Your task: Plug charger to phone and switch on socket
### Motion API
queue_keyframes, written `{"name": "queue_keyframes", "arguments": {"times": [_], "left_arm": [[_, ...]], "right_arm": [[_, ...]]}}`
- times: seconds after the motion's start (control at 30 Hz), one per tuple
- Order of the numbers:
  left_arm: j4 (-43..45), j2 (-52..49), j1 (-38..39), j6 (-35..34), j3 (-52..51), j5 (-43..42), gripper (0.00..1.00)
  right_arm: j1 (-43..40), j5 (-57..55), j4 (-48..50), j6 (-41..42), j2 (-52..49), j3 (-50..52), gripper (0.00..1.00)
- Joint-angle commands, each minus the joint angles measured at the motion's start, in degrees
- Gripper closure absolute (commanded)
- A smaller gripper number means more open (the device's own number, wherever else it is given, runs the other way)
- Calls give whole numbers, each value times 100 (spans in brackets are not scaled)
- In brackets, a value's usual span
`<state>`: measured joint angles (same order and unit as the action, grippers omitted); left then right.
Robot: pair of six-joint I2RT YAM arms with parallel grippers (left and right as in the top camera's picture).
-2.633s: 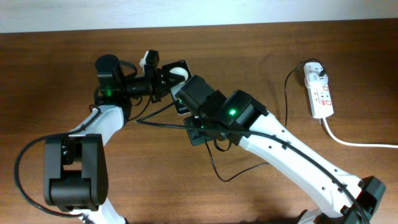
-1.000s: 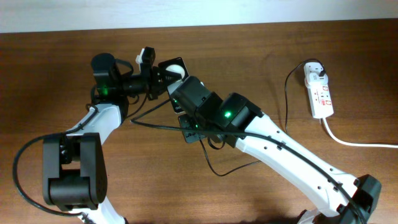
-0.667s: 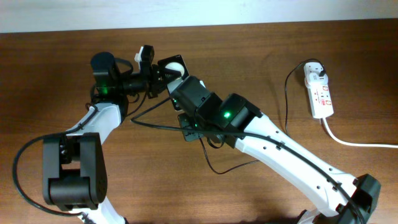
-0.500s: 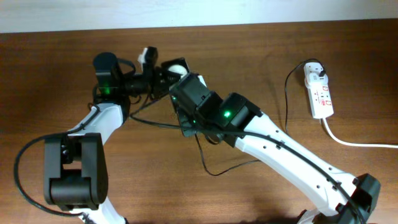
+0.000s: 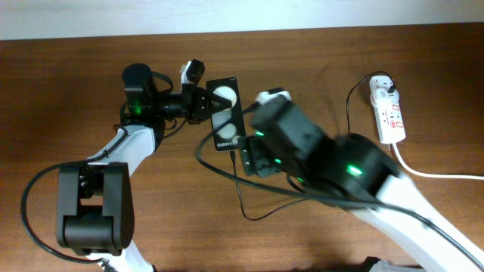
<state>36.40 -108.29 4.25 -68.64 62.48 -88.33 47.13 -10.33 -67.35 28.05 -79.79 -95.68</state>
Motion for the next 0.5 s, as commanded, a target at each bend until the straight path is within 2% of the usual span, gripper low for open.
{"name": "queue_keyframes", "arguments": {"times": [0.0,0.07,0.13,0.37,0.47], "left_arm": [[17,39,181,299,2,-103,100],[17,42,358,422,2,50,100],[17,39,584,833,2,140,100],[-63,39,1176,1716,2,876,100],[-367,39,1309,1757,2,1451,100]], "right_arm": [[-28,-481,-63,-13,640,-103,1],[-28,-863,-216,-13,914,-103,1],[-28,-1099,-457,-11,1139,-103,1],[-28,-1158,-898,-11,1248,-103,1],[-28,-1134,-898,15,1268,-103,1]]}}
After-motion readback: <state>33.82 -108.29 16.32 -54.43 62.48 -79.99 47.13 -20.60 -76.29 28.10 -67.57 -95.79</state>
